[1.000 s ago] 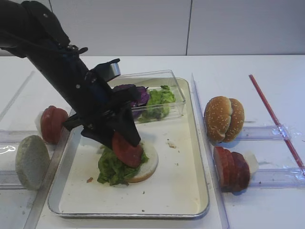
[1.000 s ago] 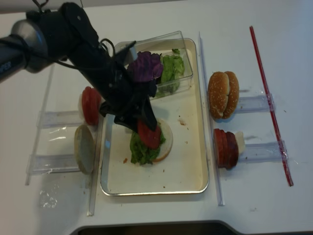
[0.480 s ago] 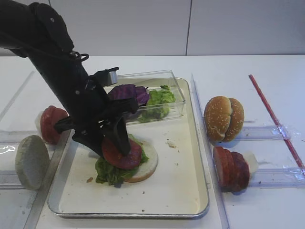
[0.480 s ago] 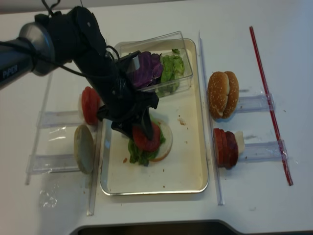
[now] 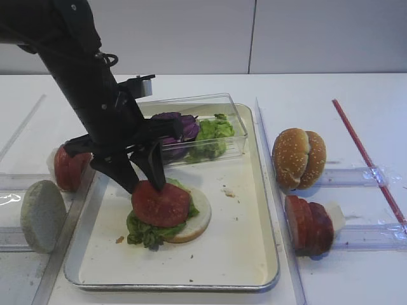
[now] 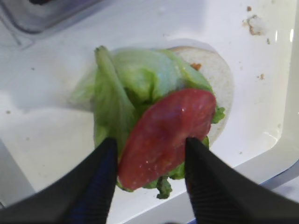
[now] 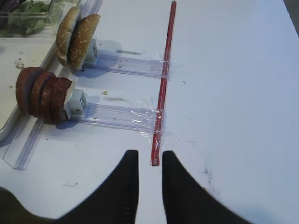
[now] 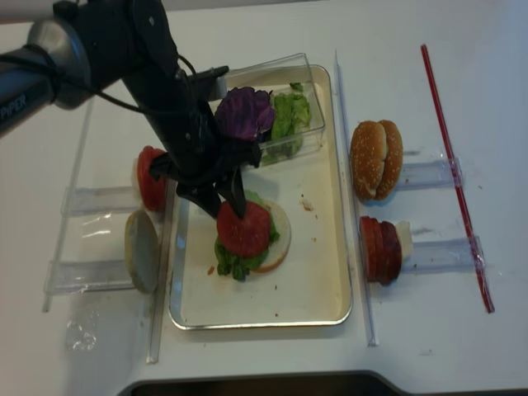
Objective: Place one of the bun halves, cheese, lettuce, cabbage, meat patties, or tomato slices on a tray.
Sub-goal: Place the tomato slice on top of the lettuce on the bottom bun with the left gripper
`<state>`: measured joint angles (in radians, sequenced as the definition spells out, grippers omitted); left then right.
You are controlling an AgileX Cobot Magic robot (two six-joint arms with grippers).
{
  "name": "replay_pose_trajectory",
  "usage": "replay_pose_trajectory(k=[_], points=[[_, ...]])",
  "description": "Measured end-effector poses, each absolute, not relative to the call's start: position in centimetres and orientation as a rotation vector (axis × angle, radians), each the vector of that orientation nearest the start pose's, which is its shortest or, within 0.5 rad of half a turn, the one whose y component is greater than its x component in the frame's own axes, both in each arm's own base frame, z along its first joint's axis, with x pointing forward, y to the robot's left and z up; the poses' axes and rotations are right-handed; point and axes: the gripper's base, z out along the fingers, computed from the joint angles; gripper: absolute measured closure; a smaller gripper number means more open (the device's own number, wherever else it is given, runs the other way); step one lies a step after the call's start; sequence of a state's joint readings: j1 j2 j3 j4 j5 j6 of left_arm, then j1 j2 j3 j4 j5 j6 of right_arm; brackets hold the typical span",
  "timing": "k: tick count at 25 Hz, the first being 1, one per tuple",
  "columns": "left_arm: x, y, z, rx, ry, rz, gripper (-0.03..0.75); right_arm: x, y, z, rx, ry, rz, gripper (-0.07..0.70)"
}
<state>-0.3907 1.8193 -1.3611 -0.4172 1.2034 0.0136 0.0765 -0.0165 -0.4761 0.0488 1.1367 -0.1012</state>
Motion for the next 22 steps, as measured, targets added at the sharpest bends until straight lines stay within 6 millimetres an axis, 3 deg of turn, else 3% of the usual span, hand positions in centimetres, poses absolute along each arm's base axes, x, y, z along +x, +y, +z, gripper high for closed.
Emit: replay_pose_trajectory(k=[7,14,22], points=[[31.0,-17.6,21.9,0.408,3.185,-0.570,0.392,-0.8,0.3,26.5,-0.193,2.118,0.045,0.472],[30.2,-19.2,21.9,0.485,3.183,-0.559,0.391,-0.8,0.3,26.5,-0.193,2.118,0.045,0.472],[30.4,-18.6,21.8,0.424,3.200,-0.448,0.374,-0.8,0.3,26.5,-0.193,2.118,0.045,0.472]])
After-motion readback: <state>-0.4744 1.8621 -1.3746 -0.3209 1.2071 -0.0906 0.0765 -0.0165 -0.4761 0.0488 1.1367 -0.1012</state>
